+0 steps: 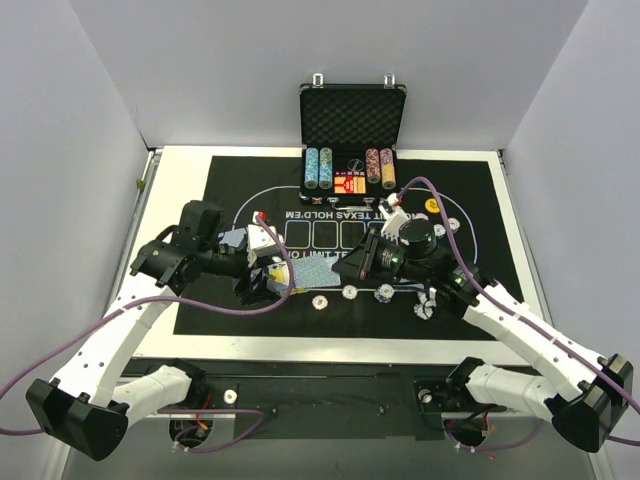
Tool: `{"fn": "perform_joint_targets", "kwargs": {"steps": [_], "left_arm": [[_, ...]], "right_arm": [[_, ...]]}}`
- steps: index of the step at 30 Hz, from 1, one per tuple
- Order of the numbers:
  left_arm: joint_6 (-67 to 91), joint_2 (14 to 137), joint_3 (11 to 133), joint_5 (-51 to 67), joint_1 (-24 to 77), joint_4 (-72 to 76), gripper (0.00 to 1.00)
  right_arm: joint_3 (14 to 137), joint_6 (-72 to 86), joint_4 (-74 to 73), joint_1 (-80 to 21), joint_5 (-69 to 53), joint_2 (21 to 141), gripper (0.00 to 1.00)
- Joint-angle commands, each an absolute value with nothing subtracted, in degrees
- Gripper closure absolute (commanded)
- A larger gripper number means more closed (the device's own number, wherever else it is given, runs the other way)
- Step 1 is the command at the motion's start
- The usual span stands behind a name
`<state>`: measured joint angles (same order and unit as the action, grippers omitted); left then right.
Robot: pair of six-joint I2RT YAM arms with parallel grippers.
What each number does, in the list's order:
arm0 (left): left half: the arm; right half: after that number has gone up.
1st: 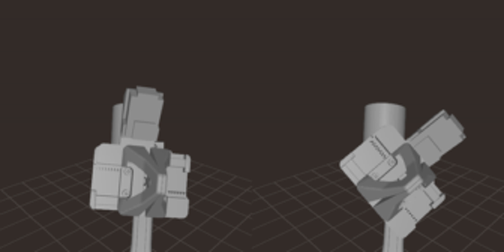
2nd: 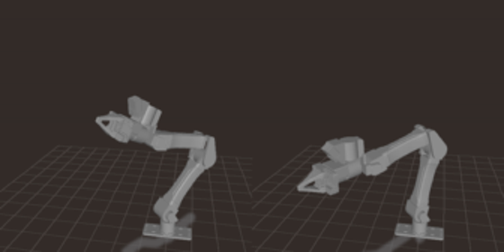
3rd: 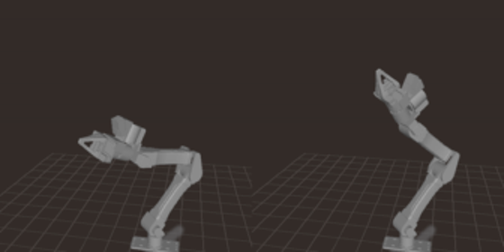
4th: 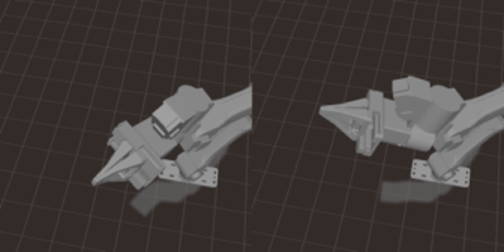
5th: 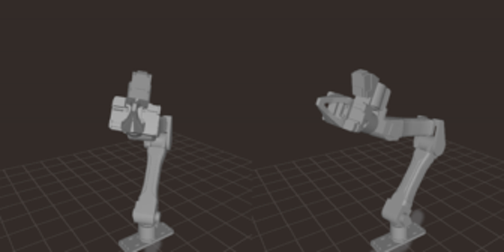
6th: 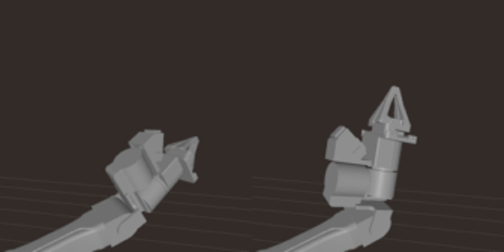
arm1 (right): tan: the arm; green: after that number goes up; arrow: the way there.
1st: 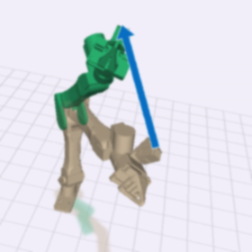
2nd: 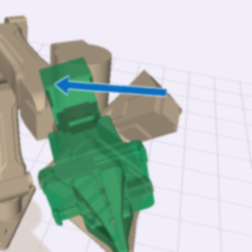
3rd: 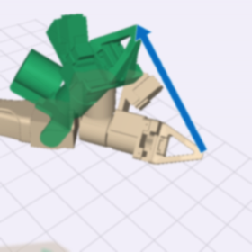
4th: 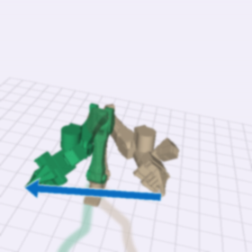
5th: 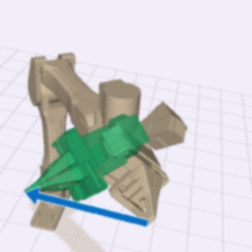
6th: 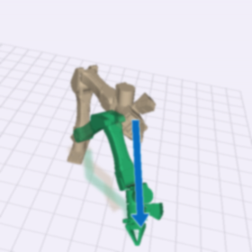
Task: Distribute texas hold em gaming equipment
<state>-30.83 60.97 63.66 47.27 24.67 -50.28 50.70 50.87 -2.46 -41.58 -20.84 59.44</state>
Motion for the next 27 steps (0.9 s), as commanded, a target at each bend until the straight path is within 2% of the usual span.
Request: {"fn": "perform_joint_targets", "kwargs": {"steps": [1,3,20,27], "left_arm": [[-30.59,59.42,64.16,50.19,24.78,-47.02,0.99],[-30.59,59.41,64.07,50.27,24.7,-47.02,0.99],[-30.67,59.33,63.72,50.19,24.7,-46.85,0.99],[-30.76,59.06,63.28,50.36,24.7,-47.02,0.99]], "right_arm": [[53.09,50.45,-3.08,-40.87,-21.0,58.45,0.97],[53.09,51.32,-2.82,-40.25,-21.62,58.1,1.0],[52.12,63.36,11.68,-33.14,-29.88,57.22,1.0],[54.4,66.78,17.56,-29.98,-31.99,62.3,1.0]]}}
